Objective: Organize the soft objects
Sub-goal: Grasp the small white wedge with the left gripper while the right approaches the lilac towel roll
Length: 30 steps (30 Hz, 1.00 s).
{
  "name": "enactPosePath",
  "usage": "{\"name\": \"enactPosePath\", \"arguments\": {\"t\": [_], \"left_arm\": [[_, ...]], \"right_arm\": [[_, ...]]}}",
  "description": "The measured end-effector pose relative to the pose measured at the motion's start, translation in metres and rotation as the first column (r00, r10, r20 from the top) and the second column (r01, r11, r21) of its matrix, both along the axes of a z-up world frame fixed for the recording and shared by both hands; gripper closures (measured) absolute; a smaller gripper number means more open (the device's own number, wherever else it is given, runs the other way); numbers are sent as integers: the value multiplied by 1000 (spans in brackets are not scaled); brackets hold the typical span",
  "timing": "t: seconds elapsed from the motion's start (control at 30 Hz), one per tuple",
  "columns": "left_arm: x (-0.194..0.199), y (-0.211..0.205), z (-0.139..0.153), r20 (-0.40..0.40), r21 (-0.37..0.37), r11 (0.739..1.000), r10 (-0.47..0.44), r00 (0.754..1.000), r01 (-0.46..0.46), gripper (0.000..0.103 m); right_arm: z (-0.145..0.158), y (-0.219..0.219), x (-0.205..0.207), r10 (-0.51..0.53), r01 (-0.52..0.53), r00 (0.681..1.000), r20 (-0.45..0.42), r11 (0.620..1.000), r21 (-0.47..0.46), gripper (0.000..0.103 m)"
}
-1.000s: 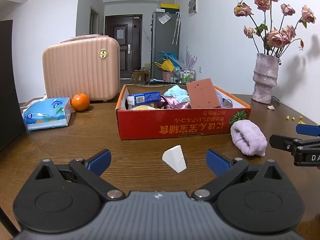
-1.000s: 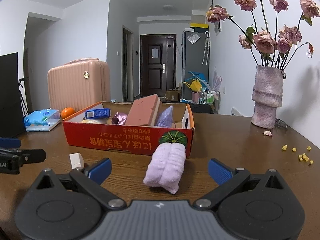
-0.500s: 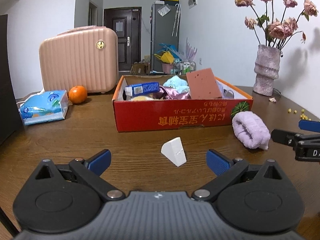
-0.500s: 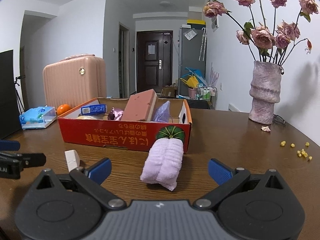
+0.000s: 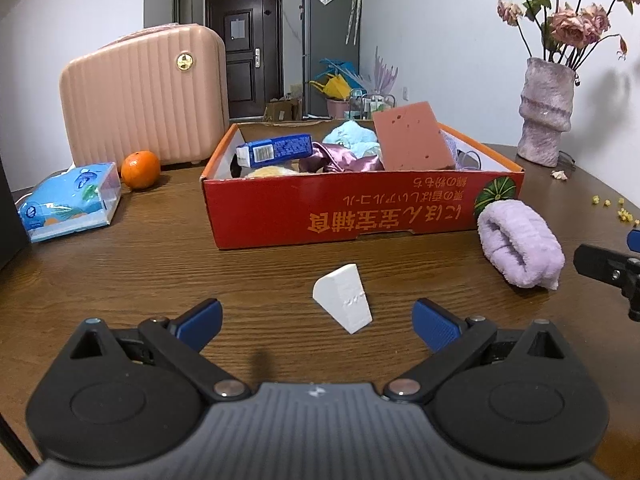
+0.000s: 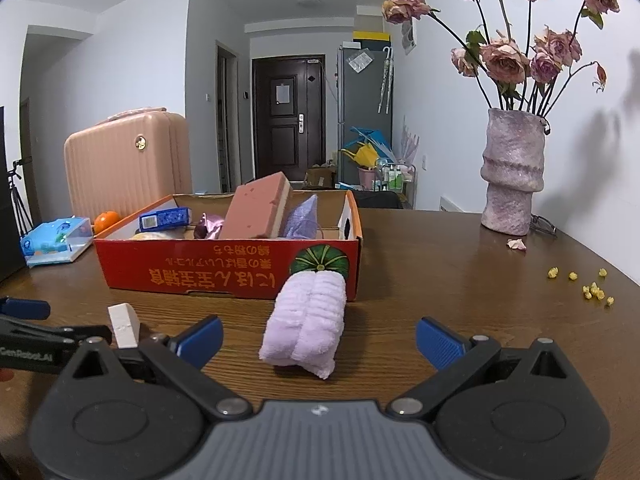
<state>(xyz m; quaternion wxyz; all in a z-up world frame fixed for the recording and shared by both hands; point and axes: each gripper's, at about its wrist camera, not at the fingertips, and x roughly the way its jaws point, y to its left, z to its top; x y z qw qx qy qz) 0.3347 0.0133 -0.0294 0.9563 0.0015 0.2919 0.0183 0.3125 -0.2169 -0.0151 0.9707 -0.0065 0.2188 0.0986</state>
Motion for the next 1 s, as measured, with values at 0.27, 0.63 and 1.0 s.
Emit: {"name": "enactPosePath", "arguments": {"t": [0.27, 0.63, 1.0], "left_arm": [[25, -3, -5, -38, 8, 999, 31, 999, -31, 0], [50, -12, -13, -81, 20, 998, 59, 995, -57, 30], [51, -12, -15, -99, -15, 1000, 13, 995, -14, 71]], "right_arm": [[-2, -5, 4, -26, 26, 1000, -15, 999, 18, 0], [-4, -6, 8, -38, 38, 999, -27, 999, 18, 0], [-7, -6, 12, -45, 45, 998, -36, 999, 15, 0]]}}
